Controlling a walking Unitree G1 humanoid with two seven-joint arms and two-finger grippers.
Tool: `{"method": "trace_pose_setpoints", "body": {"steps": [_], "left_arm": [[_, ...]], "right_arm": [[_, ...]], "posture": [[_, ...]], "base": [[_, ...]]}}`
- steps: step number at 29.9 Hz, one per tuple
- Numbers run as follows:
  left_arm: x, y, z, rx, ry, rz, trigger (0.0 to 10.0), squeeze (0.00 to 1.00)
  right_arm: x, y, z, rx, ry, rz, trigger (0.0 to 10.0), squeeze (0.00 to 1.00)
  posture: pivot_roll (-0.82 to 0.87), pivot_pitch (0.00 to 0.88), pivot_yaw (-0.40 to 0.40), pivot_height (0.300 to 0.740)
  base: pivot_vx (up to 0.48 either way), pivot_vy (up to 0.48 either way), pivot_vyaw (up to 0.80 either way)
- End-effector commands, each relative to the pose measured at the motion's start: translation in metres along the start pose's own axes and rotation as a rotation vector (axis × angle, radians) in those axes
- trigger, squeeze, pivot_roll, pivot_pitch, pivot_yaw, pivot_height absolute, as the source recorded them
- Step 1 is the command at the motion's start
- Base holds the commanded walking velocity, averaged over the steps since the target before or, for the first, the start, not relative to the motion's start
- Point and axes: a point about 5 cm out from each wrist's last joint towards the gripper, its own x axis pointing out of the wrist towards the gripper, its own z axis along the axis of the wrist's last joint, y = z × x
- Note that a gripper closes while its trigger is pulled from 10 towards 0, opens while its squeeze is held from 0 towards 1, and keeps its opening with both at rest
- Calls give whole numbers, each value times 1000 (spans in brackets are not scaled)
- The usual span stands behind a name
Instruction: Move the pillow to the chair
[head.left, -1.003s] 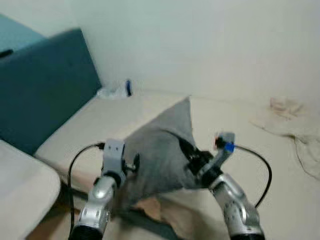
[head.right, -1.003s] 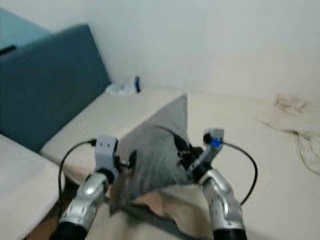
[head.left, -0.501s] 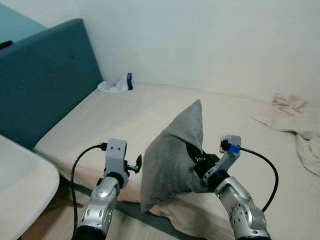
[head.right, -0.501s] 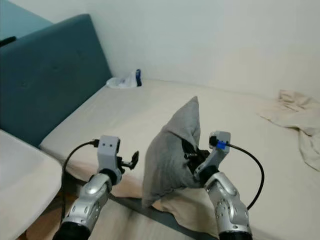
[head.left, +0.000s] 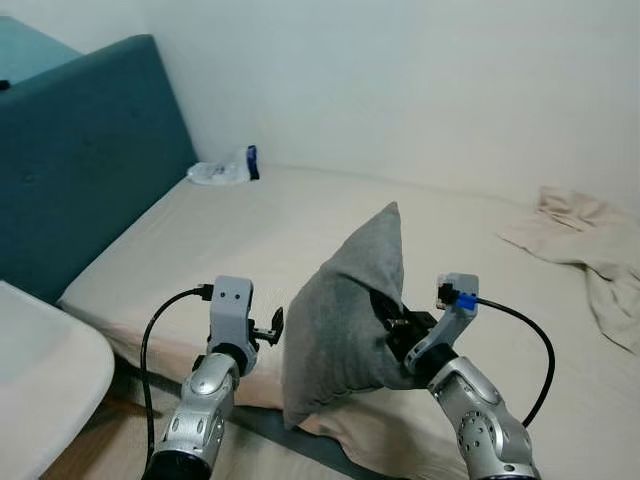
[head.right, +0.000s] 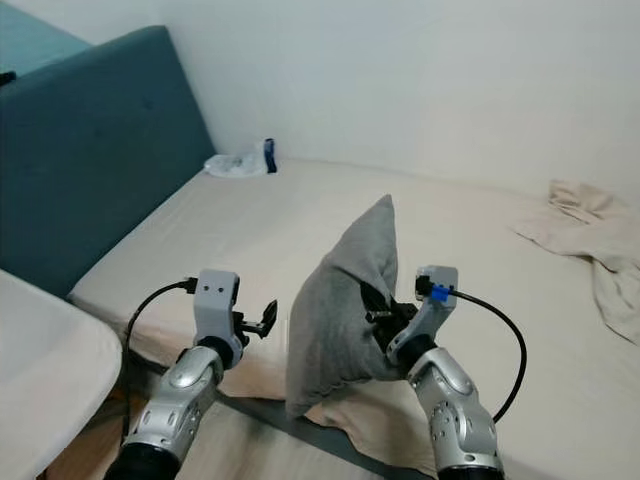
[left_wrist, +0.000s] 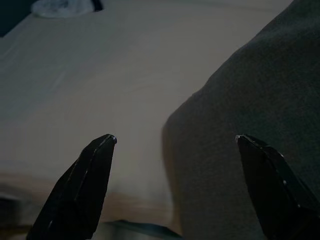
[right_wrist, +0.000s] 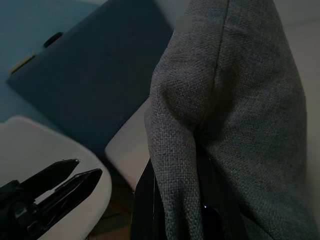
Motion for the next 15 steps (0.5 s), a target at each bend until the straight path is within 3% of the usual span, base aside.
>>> {"method": "trace_pose_setpoints", "body": {"steps": [1,15], "left_arm": [[-2,4,-5,3,27,21,10000,0],[-1,3,-7,12,33,28,10000,0]], "right_arm": [[5,15,8,-28,-52,86,10000,0],[5,17,7,-66,-23,117,10000,0]], "posture": [[-120,34,77,740],[-127,33,70,740]], "base": [[0,0,794],[0,0,792]]}}
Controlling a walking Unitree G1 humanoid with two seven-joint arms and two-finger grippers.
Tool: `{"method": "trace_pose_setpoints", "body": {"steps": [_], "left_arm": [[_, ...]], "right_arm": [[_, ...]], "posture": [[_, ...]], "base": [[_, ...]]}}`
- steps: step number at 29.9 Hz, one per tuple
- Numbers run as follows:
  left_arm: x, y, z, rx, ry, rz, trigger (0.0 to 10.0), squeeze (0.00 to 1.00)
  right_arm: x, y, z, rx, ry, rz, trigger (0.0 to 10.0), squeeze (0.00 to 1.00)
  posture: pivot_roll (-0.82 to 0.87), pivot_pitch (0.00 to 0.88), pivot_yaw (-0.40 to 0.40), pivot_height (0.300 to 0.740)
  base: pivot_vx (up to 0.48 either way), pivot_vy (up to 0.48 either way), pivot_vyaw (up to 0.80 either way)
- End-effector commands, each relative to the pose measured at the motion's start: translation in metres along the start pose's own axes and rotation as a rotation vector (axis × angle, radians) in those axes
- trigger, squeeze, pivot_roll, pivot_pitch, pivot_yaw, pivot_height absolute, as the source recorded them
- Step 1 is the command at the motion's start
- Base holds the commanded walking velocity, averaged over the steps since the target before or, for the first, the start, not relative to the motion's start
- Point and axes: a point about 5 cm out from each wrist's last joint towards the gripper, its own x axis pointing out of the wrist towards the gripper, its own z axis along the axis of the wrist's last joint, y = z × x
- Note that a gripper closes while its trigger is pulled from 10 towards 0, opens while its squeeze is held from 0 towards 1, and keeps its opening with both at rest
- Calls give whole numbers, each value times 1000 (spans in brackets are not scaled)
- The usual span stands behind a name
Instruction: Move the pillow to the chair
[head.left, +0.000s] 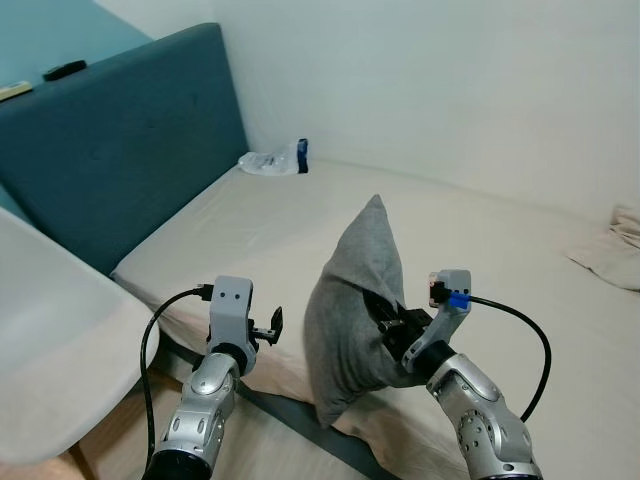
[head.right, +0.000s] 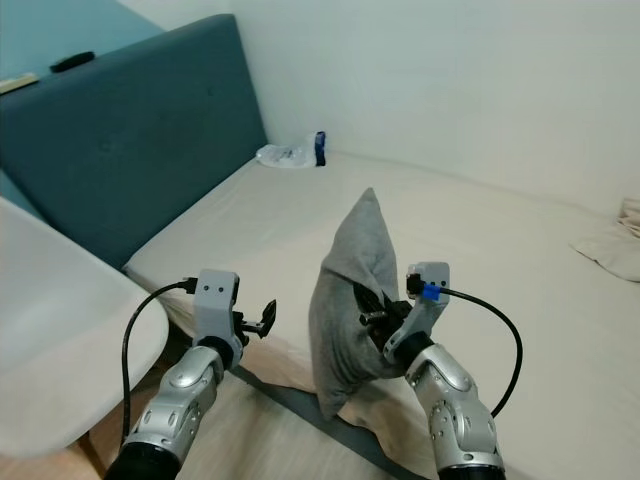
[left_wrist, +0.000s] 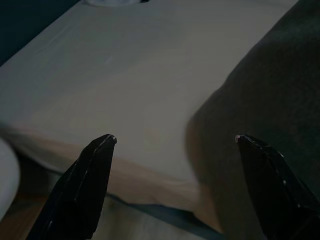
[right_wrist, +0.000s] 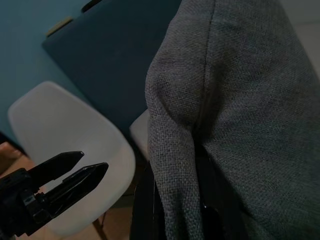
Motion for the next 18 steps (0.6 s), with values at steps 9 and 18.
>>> {"method": "trace_pose_setpoints", "body": {"steps": [9,18], "left_arm": [[0,1,-7,9,32,14,10000,0],[0,3,-6,14,31,19,10000,0]], "right_arm": [[5,15,9,-12,-58,94,10000,0],[9,25,14,12,-82,166,10000,0]], "posture": [[-126,31,64,740],[-122,24,62,740]], "base": [[0,0,794],[0,0,792]]}}
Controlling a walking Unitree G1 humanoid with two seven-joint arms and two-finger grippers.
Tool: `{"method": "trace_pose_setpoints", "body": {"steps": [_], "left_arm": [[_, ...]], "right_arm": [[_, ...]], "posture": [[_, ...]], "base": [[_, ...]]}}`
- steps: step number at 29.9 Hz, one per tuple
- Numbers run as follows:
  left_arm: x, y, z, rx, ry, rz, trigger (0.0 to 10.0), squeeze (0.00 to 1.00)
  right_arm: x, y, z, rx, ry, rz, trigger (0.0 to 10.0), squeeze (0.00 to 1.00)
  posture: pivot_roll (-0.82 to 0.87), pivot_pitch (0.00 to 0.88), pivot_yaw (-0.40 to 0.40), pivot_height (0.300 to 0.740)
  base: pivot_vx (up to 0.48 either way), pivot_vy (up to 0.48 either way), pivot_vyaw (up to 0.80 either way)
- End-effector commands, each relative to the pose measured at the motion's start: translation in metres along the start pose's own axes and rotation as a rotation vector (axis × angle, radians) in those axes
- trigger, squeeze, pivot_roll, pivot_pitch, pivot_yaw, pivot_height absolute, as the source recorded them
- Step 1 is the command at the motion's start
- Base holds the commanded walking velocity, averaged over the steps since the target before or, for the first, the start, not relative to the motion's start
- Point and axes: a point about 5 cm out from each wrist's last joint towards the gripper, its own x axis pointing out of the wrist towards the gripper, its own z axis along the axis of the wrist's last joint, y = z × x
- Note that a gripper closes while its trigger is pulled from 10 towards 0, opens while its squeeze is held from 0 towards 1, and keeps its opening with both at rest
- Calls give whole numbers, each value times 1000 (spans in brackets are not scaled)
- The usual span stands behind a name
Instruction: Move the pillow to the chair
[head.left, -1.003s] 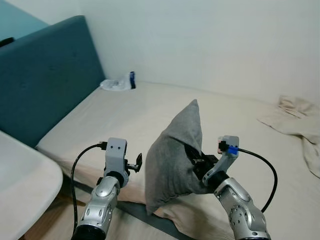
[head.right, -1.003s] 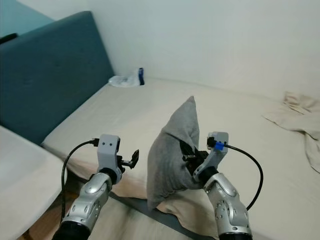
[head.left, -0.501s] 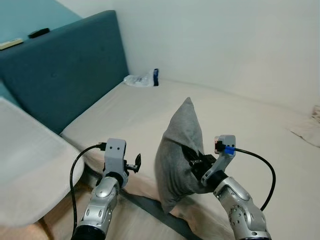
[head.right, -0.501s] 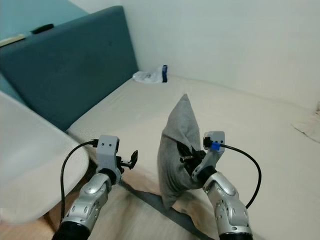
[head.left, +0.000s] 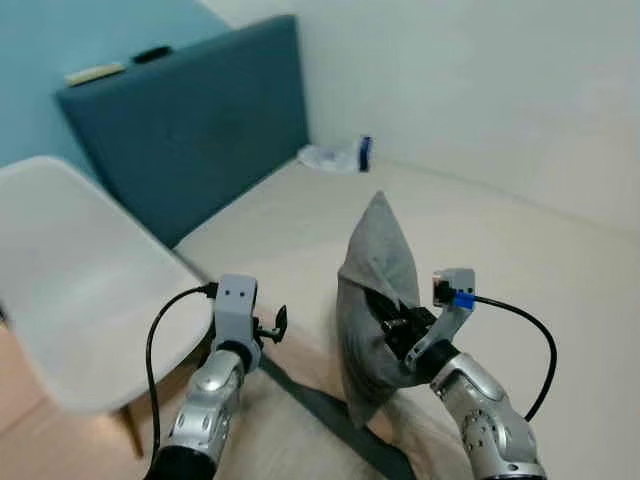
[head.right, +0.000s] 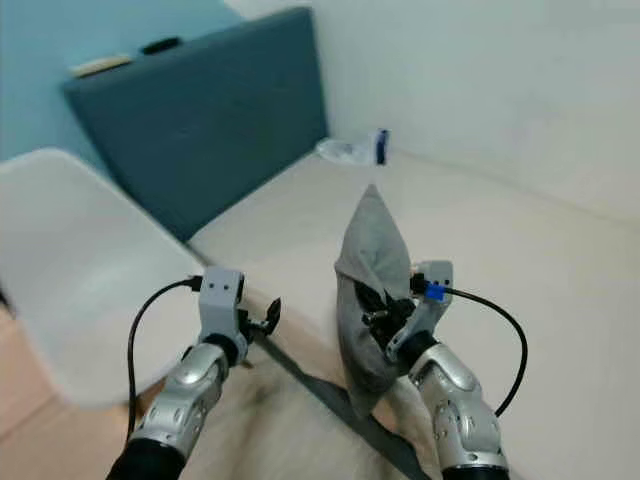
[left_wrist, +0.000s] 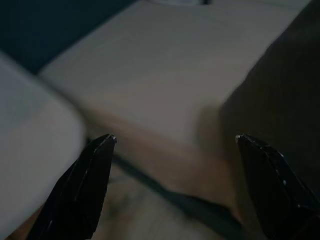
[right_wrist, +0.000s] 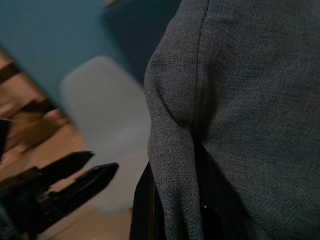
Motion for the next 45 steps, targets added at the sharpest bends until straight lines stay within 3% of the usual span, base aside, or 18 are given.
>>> {"method": "trace_pose_setpoints", "body": {"steps": [1,15,45], "left_arm": [[-4,8,-9,19,35,21,10000,0],[-4,8,-9,34,40,16,10000,0],[-3,10,-10,43,49,32,10000,0]], "right_arm": [[10,21,12,5,-67,129,10000,0],[11,31,1,40,-44,172,10000,0],[12,26,0,25,-40,140,10000,0]], "posture": [[-122,24,62,740],[-119,25,67,740],[-120,29,67,740]], "base": [[0,0,788],[0,0,792],[0,0,791]]}}
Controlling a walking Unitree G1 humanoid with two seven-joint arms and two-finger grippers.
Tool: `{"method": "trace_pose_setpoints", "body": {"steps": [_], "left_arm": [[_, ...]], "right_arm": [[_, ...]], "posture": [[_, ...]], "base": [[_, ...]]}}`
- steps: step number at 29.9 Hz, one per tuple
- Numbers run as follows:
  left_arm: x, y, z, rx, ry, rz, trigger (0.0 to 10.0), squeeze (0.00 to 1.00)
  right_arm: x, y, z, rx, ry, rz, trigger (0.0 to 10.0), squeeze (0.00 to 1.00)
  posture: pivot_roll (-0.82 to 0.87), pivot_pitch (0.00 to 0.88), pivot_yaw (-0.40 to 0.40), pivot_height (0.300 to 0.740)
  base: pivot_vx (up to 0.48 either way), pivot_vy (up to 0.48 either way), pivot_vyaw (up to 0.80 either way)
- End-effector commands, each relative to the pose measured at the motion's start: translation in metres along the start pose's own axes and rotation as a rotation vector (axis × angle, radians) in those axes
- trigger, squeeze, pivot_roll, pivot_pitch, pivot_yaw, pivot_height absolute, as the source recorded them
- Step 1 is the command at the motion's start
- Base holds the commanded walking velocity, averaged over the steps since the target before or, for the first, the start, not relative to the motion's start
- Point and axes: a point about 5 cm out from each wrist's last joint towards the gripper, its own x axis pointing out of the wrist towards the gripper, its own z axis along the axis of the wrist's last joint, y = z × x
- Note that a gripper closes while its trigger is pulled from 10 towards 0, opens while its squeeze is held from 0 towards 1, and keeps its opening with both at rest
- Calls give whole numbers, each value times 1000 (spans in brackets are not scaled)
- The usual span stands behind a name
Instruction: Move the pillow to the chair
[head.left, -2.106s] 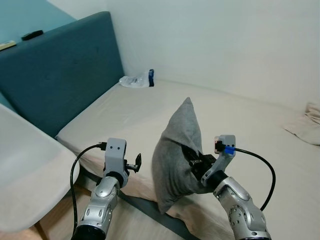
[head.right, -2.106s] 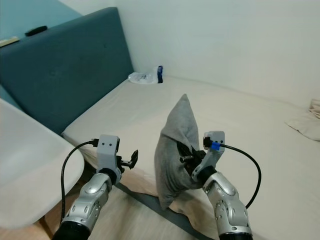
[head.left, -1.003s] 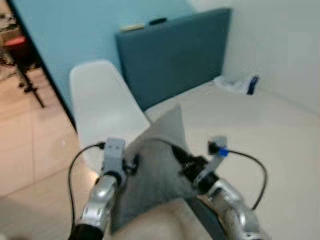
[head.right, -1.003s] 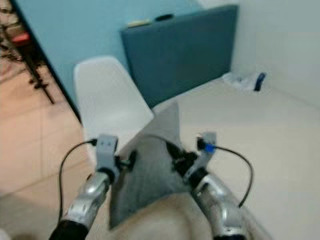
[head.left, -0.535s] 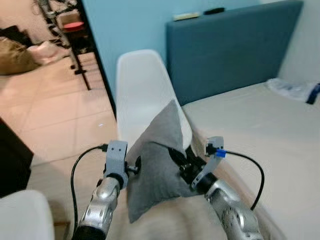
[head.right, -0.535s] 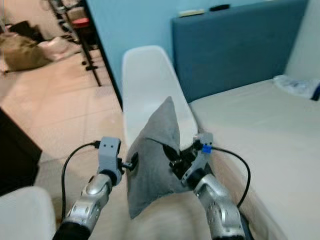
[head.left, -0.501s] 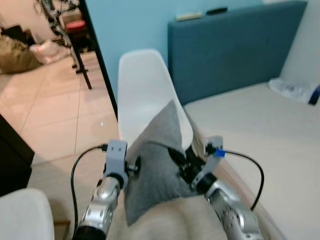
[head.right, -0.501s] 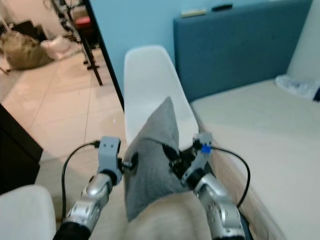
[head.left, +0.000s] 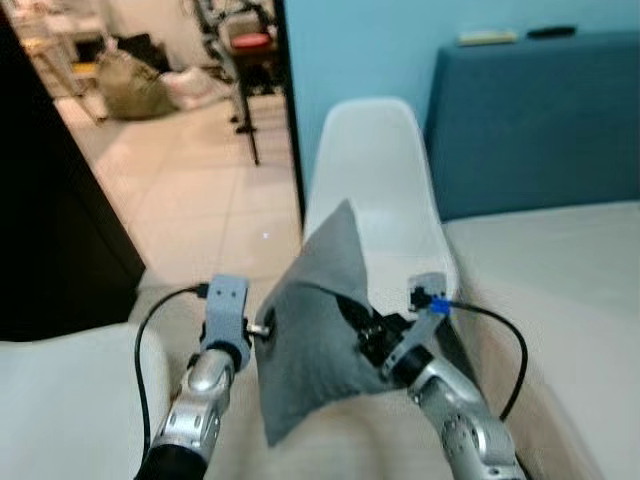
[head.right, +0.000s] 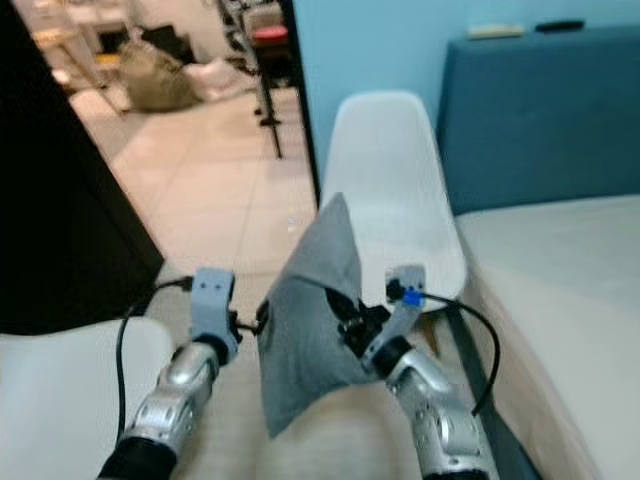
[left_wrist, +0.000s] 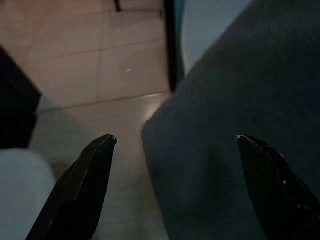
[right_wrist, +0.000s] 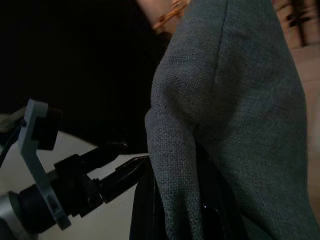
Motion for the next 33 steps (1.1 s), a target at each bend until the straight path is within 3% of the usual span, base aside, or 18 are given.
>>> {"method": "trace_pose_setpoints", "body": {"steps": [1,25,29,33], "left_arm": [[-2,1,-7,8,28,5,10000,0],[-2,-2,-10,-20,32,1,10000,0],[-2,-2,-13,-22,41,3,10000,0],[0,1,-12,-42,20,47,10000,0]], "right_arm": [[5,7,12,-22,-64,39,10000,0],[5,7,8,-48,-30,37,10000,0],[8,-1,1,-82,19,-33,10000,0],[10,-11,-1,-99,75,-71,10000,0]], "posture": [[-122,31,66,740],[-129,33,61,740],[-135,14,36,740],[-96,0,-86,740]], "base": [[0,0,794],[0,0,791],[0,0,798],[0,0,0]]}}
